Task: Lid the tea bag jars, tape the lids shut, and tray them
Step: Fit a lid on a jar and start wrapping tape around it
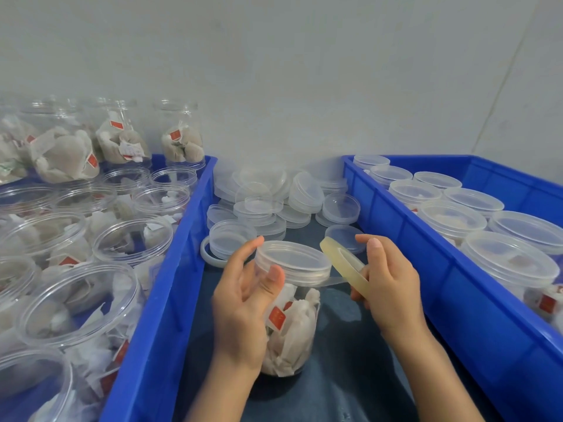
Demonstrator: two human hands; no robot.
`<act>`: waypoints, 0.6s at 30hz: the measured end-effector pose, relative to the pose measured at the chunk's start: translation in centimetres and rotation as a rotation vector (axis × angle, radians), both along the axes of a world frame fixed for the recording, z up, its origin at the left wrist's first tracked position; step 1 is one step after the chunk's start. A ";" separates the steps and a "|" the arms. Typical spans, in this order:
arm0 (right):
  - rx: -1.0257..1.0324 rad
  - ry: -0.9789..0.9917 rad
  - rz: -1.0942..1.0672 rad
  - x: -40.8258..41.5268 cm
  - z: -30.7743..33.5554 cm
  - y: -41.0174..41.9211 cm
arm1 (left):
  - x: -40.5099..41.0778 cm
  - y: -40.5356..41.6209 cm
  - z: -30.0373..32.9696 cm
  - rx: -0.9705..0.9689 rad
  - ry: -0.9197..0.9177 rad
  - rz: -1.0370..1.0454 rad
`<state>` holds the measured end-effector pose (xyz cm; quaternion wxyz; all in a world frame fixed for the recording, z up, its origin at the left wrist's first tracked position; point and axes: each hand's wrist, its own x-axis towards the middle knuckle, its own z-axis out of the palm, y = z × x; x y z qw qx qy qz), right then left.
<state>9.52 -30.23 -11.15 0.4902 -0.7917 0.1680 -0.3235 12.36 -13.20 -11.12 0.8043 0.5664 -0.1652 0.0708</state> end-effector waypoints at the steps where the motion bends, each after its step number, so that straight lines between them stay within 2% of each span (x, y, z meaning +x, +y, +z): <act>1: -0.006 0.005 -0.019 0.0 0.0 0.0 | -0.1 0.0 0.0 0.001 -0.002 -0.006; 6: -0.027 0.064 -0.100 0.2 -0.1 0.1 | -0.6 -0.4 0.0 0.066 -0.009 -0.134; 12: -0.028 0.103 -0.059 0.6 -0.8 -0.1 | -1.0 -0.8 0.4 0.152 -0.038 -0.383; 18: 0.013 0.099 -0.062 0.8 -0.9 0.3 | -0.6 -0.7 -0.2 0.299 -0.045 -0.323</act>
